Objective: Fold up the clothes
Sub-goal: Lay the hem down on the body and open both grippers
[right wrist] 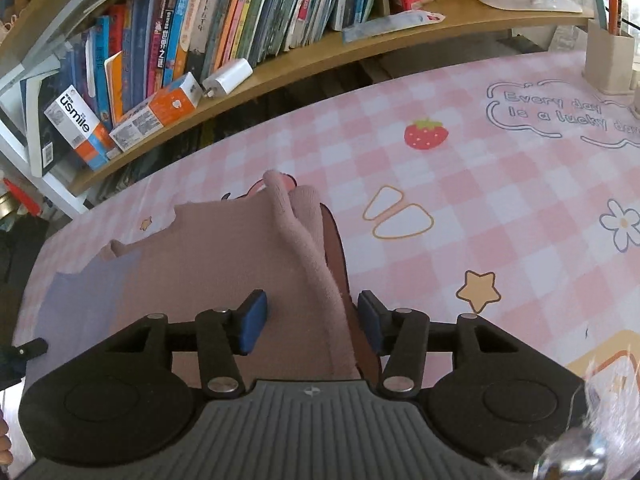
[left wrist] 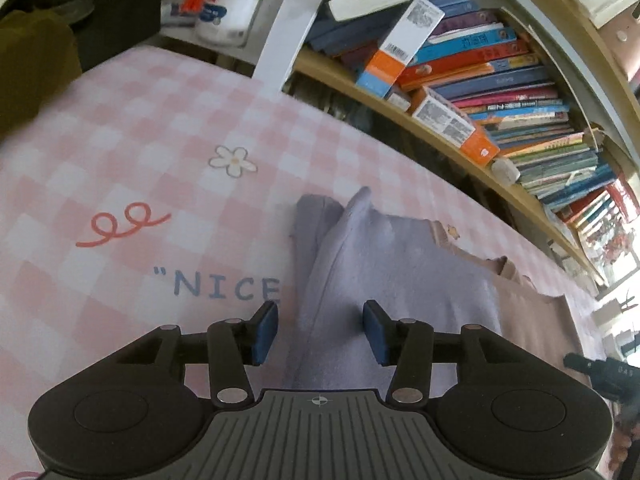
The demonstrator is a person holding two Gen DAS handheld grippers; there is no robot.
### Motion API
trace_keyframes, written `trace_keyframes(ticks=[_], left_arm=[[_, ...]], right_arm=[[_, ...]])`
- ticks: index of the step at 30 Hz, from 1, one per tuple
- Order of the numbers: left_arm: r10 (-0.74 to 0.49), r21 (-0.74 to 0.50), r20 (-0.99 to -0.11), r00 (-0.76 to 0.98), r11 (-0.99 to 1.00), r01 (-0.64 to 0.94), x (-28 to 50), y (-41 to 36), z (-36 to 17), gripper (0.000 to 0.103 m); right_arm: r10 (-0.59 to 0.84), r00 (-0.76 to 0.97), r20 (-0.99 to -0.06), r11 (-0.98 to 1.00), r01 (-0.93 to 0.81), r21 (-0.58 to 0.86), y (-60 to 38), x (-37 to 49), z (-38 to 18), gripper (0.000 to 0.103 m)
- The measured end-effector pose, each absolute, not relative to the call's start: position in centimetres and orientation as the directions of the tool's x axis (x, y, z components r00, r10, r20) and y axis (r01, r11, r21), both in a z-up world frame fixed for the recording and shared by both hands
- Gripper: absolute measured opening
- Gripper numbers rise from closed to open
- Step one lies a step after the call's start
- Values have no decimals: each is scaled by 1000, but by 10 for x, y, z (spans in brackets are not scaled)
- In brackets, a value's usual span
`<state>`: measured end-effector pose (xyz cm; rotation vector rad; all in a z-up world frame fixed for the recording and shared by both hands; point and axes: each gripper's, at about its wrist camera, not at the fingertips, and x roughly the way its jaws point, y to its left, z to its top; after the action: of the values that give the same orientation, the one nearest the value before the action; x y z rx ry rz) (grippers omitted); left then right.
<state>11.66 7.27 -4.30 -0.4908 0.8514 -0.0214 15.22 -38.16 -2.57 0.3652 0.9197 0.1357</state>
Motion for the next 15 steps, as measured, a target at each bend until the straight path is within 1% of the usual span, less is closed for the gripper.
trace_keyframes(ticks=[1,2,5,6,9,15], left_arm=[[-217,-431,-715,664,885,-175,117,72,-43,42],[-224,-437,-717,660,882,-176,118,72,-43,32],[-240,-454,-714,657,874,-175,116,73,-43,19],[-244,-459,-711,660,871,-173,114,73,-42,17],[-236,-447,-719,653,877,-175,108,78,-37,17],[-228,-440,-717,659,881,-174,86,100,-29,17]], right_arm=[[283,598,-749,925,36,378,-381,152,-26,31],[308,590,-746,916,28,400,-381,151,-27,28],[306,594,-744,914,37,405,-378,145,-27,24],[307,596,-742,912,39,408,-378,144,-26,22],[328,584,-742,903,36,428,-372,134,-24,19],[380,560,-736,880,27,474,-355,104,-24,18]])
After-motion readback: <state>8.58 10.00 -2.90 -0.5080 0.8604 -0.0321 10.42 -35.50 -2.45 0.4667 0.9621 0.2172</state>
